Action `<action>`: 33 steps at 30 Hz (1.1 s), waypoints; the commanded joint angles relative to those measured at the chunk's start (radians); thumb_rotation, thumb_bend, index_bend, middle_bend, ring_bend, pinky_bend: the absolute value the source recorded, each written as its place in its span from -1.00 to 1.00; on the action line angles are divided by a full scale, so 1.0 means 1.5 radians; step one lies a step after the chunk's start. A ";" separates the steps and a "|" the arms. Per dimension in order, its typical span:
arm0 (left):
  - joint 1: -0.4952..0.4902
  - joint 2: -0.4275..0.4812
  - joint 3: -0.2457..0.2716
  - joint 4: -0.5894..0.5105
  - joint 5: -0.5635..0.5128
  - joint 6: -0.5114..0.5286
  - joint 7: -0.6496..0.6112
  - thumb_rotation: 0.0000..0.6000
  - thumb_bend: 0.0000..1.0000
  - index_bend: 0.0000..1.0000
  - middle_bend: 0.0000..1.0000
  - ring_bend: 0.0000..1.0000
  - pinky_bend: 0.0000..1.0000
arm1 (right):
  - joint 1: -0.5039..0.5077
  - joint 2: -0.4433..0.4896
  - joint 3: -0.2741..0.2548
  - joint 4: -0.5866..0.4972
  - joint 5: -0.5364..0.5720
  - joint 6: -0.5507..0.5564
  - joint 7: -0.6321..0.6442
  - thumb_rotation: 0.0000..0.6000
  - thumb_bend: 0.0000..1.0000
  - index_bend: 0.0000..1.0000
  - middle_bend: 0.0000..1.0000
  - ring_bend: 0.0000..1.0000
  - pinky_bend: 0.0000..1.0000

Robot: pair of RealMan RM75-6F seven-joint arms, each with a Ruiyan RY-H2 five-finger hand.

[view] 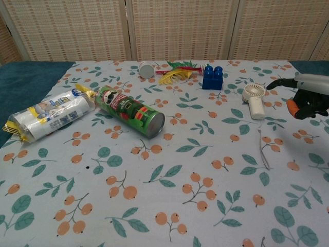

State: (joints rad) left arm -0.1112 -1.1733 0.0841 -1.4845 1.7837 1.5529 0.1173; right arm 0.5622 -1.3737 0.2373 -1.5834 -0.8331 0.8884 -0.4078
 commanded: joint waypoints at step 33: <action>0.001 0.001 0.003 -0.001 0.006 0.002 0.001 1.00 -0.16 -0.51 -0.42 -0.57 -0.19 | 0.122 -0.091 -0.018 0.152 0.187 -0.048 0.010 1.00 0.45 -0.82 0.68 0.46 0.58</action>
State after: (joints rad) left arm -0.1101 -1.1723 0.0887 -1.4867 1.7924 1.5564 0.1191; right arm 0.7441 -1.5082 0.2101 -1.3585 -0.5502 0.8147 -0.3955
